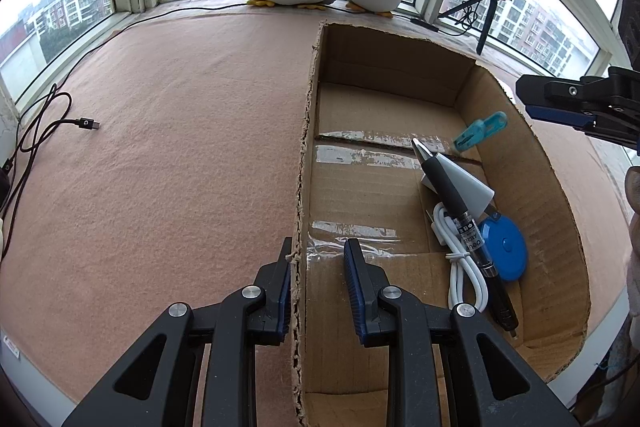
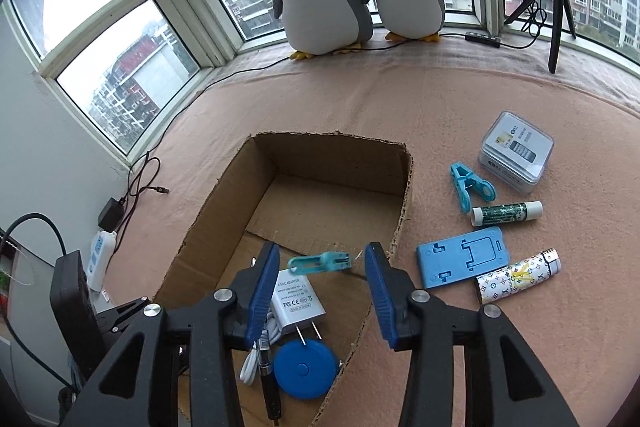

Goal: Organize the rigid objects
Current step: 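Carry the clip over the box and open the right gripper, then move the right tool to the patterned white lighter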

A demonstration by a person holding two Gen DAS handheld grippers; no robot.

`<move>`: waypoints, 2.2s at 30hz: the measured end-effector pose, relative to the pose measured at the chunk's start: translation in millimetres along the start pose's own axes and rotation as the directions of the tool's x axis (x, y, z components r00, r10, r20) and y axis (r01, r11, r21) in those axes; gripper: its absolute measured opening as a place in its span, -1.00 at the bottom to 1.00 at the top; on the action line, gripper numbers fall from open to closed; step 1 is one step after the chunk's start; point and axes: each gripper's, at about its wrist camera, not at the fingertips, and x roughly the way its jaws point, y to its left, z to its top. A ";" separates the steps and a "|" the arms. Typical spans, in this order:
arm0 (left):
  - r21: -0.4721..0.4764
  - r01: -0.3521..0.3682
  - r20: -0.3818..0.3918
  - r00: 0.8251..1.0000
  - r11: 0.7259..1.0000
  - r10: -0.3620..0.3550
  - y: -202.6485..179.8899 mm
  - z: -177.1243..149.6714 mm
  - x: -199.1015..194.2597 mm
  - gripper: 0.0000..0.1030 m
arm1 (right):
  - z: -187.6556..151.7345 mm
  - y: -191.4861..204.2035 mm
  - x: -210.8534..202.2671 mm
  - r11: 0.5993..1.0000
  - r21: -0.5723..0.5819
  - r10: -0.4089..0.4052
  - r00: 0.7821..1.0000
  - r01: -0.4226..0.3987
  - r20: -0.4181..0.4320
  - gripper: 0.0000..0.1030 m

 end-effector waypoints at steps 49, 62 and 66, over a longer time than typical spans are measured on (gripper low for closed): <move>0.004 0.028 0.009 1.000 1.000 -0.028 6.8 -3.9 -1.8 -0.51 | 5.1 -129.3 33.5 0.865 0.250 -0.386 0.896 0.434 -0.220 -0.02; 0.006 0.025 0.009 1.000 1.000 -0.025 6.6 -3.1 -2.4 -0.51 | -1.5 -125.2 33.2 0.891 0.091 -0.415 0.878 0.446 -0.241 -0.22; 0.009 0.022 0.008 1.000 1.000 -0.022 5.7 -3.0 -2.3 -0.51 | -4.9 -122.7 28.0 0.901 0.046 -0.408 0.879 0.431 -0.248 -0.22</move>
